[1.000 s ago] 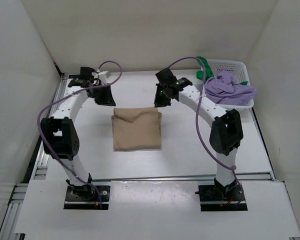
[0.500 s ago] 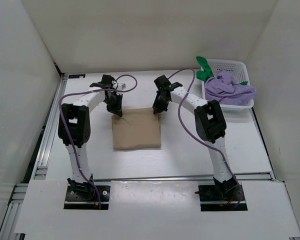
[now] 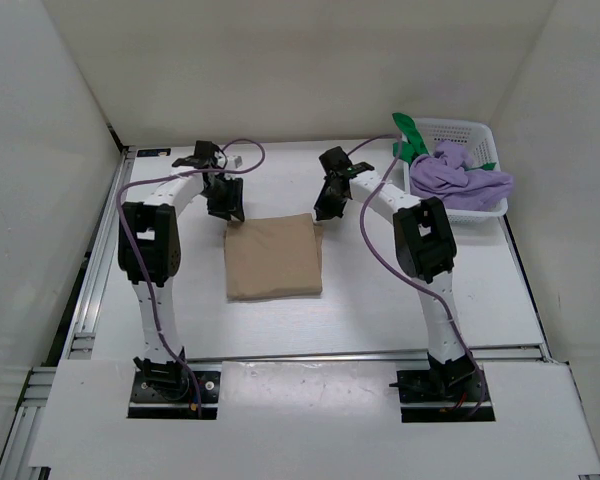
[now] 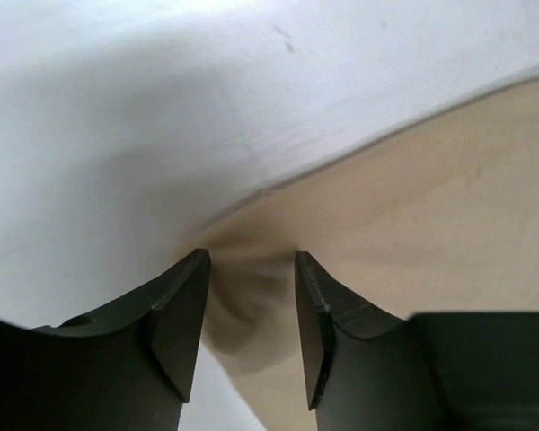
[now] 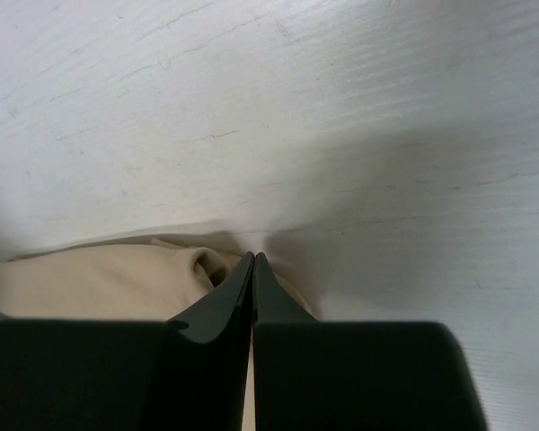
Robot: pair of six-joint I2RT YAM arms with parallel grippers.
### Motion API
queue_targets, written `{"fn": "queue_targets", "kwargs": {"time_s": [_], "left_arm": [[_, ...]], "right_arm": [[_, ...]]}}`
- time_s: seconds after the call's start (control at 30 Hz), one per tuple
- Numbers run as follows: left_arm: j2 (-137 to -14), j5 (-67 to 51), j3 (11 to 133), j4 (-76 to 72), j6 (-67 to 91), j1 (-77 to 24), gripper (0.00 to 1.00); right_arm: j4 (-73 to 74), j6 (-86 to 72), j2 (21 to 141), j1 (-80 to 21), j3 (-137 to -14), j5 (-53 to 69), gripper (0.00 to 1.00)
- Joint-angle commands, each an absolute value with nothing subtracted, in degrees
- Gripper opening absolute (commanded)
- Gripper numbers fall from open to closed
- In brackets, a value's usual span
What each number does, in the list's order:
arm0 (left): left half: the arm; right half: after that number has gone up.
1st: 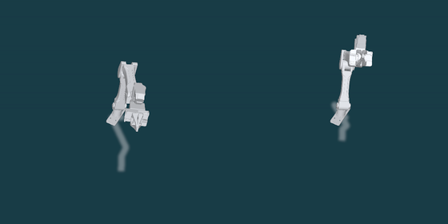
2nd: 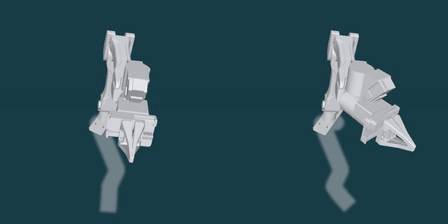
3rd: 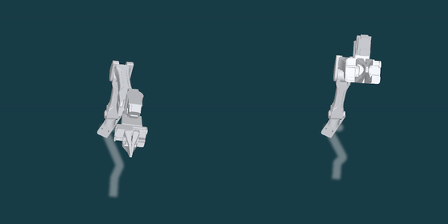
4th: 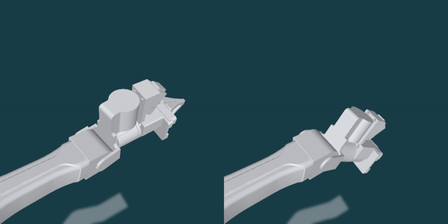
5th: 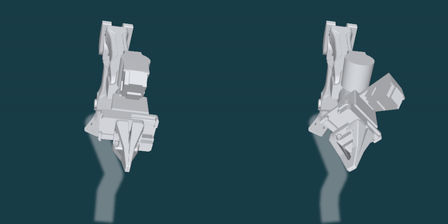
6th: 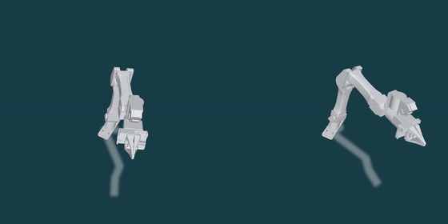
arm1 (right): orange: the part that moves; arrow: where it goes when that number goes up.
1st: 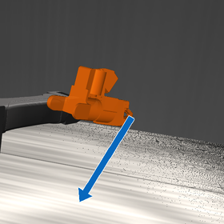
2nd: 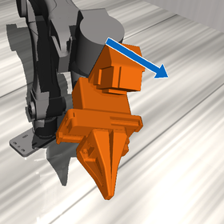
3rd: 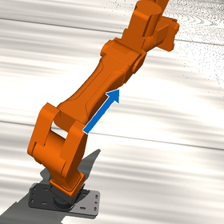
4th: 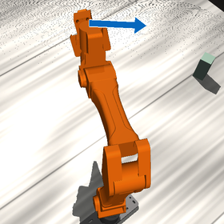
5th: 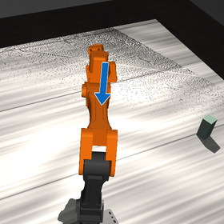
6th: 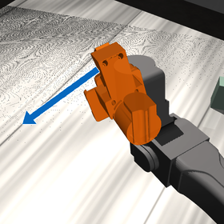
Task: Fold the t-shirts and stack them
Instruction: Fold the long partially folded tshirt into a neat square
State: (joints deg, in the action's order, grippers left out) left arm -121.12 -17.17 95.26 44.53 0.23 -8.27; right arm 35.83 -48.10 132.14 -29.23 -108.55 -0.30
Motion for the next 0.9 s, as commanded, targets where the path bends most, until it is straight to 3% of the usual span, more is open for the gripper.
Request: {"fn": "queue_targets", "kwargs": {"time_s": [0.0,0.13,0.2,0.27,0.37,0.63,0.83,0.87], "left_arm": [[-117.69,-17.40,99.40,43.42,0.00,-5.10,0.56],[-110.76,-19.50,96.52,43.42,0.00,-3.08,0.71],[-106.19,-20.74,91.53,43.42,0.00,-1.68,0.80],[-102.50,-23.10,87.12,43.42,0.00,-1.15,0.81],[-100.20,-23.81,78.51,44.56,0.00,-1.14,0.81],[-102.65,-27.16,69.09,46.32,0.00,-2.90,0.80],[-108.18,-26.80,70.22,46.32,0.00,-3.43,0.72],[-108.89,-26.81,70.22,46.32,0.00,-4.21,0.65]], "right_arm": [[36.56,-45.79,125.34,-28.92,-107.32,-3.42,0.00],[38.75,-43.95,117.36,-28.92,-101.70,-6.85,0.03],[39.46,-43.42,113.75,-29.61,-98.45,-7.38,0.09],[40.08,-43.42,111.81,-30.58,-93.71,-7.38,0.12],[40.08,-42.90,109.78,-33.13,-88.62,-6.69,0.18],[40.08,-44.74,104.51,-38.23,-80.60,-6.68,0.18],[41.21,-46.31,99.15,-40.78,-75.77,-8.69,0.18],[41.22,-46.32,98.44,-40.78,-75.15,-9.66,0.18]]}}
